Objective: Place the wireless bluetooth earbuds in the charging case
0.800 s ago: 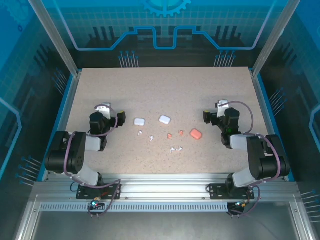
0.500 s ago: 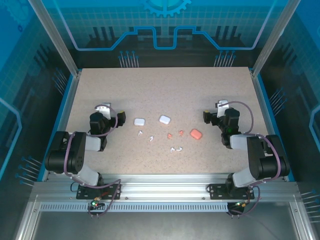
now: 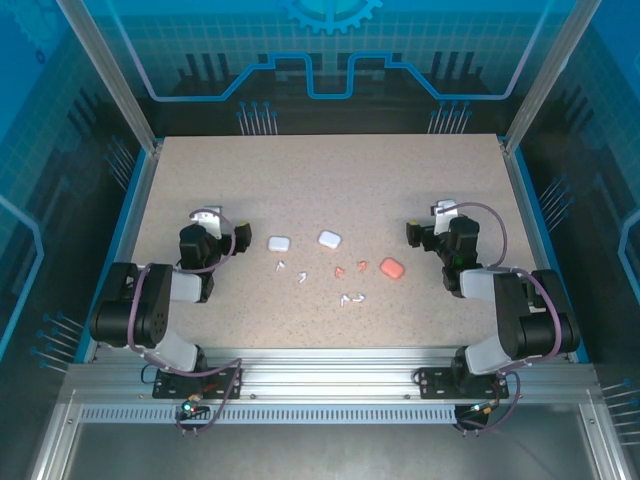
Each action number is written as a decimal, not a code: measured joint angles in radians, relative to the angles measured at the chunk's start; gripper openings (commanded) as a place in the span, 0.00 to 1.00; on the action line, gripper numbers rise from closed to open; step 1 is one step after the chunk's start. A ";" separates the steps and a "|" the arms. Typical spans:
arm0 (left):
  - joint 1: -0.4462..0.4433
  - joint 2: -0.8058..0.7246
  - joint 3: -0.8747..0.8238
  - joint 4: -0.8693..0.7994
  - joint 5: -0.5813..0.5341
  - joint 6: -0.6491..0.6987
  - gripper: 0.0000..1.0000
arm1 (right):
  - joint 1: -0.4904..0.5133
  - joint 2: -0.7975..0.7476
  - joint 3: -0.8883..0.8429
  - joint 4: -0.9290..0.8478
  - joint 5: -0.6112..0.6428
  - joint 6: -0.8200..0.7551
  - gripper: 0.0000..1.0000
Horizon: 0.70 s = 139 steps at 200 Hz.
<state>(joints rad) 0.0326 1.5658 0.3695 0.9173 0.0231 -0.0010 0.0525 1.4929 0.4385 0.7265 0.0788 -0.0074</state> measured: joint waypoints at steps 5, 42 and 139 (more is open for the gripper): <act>0.000 0.000 0.000 0.003 -0.001 0.000 0.99 | 0.000 0.000 0.000 -0.003 0.000 0.000 1.00; 0.000 -0.079 -0.092 0.063 -0.027 -0.002 0.99 | 0.000 -0.070 0.119 -0.290 0.004 0.008 1.00; -0.005 -0.686 0.034 -0.623 0.024 -0.453 0.99 | 0.243 -0.202 0.598 -1.227 0.023 0.170 1.00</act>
<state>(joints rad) 0.0280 0.8795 0.4038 0.2943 0.0471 -0.4538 0.2955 1.2911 1.0363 -0.5007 0.1013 0.1623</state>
